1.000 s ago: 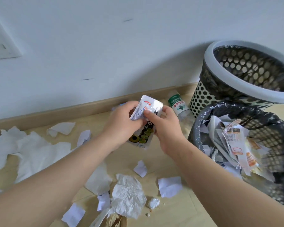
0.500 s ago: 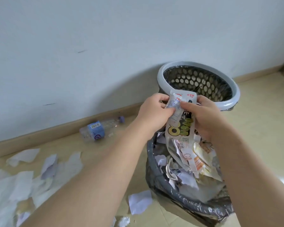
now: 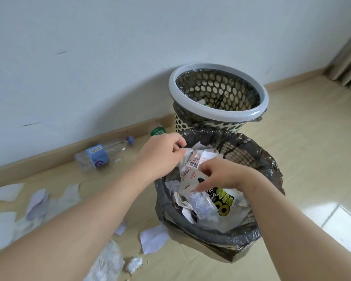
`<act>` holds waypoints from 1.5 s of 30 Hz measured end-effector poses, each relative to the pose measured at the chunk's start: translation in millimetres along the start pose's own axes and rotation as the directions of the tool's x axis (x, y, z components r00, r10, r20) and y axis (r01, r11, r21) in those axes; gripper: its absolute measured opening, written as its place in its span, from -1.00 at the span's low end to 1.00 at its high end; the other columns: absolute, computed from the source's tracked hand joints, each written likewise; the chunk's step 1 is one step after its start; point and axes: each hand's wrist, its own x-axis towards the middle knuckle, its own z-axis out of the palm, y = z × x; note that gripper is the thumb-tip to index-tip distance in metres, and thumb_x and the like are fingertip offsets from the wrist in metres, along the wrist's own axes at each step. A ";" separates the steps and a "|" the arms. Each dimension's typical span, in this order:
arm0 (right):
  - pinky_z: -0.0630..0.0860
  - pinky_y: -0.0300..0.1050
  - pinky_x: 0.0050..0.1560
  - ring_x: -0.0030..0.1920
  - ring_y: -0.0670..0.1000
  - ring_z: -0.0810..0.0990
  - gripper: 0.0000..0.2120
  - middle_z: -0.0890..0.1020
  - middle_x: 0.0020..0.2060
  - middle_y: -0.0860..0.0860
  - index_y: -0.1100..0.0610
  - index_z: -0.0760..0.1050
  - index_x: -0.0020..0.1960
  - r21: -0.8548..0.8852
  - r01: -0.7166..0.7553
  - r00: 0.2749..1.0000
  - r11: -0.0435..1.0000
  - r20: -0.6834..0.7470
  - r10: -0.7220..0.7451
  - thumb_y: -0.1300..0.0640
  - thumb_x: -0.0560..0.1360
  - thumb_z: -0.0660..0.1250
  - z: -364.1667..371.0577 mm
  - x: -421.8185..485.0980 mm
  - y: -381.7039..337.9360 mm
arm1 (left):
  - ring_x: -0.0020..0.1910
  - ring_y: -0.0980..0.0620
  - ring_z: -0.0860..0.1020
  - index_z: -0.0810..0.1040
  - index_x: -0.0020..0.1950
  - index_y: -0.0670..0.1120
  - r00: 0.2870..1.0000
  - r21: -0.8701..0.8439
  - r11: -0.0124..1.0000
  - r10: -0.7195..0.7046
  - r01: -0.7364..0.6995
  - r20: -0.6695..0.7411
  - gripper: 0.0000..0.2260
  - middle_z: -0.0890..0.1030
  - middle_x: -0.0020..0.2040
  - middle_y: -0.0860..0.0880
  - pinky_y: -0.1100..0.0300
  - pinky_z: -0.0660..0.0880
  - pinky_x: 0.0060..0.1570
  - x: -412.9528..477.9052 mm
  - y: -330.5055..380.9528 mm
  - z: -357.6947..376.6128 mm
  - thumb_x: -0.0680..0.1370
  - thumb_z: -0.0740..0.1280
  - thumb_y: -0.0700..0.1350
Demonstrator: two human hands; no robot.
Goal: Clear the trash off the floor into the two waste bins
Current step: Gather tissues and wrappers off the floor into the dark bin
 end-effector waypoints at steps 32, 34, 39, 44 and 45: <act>0.28 -0.08 -0.18 0.08 0.16 0.46 -0.64 0.44 0.16 0.08 0.09 0.34 0.32 -0.575 0.450 0.889 0.683 0.215 -0.405 0.19 0.52 0.18 231.3 29.8 -90.0 | -0.14 0.13 0.51 0.48 0.15 0.05 0.973 0.286 0.955 -0.134 0.076 0.188 -0.77 0.43 -0.07 0.13 0.31 0.42 -0.20 -187.4 -228.5 -0.1 0.50 0.26 0.00; 0.36 -0.11 -0.24 -0.09 0.10 0.53 -0.60 0.54 0.06 0.03 0.05 0.49 0.17 -0.578 0.530 0.837 0.620 0.240 -0.491 0.09 0.34 0.42 241.5 29.7 -79.9 | -0.15 0.13 0.52 0.41 0.08 0.11 0.969 0.363 0.926 0.010 -0.102 0.247 -0.68 0.45 -0.06 0.11 0.31 0.49 -0.28 -212.3 -241.5 12.4 0.36 0.20 0.14; 0.43 -0.24 -0.43 -0.35 -0.03 0.54 -0.38 0.57 -0.20 -0.07 -0.05 0.44 -0.13 -0.620 0.546 0.832 0.563 0.326 -0.449 -0.16 -0.14 0.53 254.5 26.5 -47.6 | 0.15 0.03 0.35 0.39 0.17 0.16 0.862 0.432 0.807 0.175 -0.402 0.476 -0.43 0.37 0.16 0.06 0.12 0.29 0.15 -248.9 -258.7 38.0 0.19 0.28 0.29; 0.46 -0.07 -0.44 -0.05 0.11 0.43 -0.18 0.44 0.06 0.00 -0.10 0.41 0.04 -0.667 0.486 0.873 0.565 0.345 -0.344 -0.13 -0.22 0.49 252.7 16.4 -13.5 | 0.20 -0.03 0.36 0.41 0.17 0.15 0.873 0.435 0.810 0.179 -0.392 0.453 -0.36 0.36 0.26 0.02 0.00 0.44 0.18 -246.6 -265.4 49.5 0.15 0.44 0.28; 0.47 -0.07 -0.45 -0.02 0.12 0.40 -0.16 0.42 0.10 0.00 -0.12 0.40 0.07 -0.660 0.484 0.874 0.575 0.335 -0.352 -0.09 -0.22 0.50 251.9 16.8 -10.0 | 0.21 -0.03 0.35 0.41 0.17 0.15 0.884 0.439 0.816 0.173 -0.375 0.434 -0.38 0.36 0.26 0.02 -0.01 0.45 0.17 -245.2 -266.9 51.9 0.17 0.45 0.27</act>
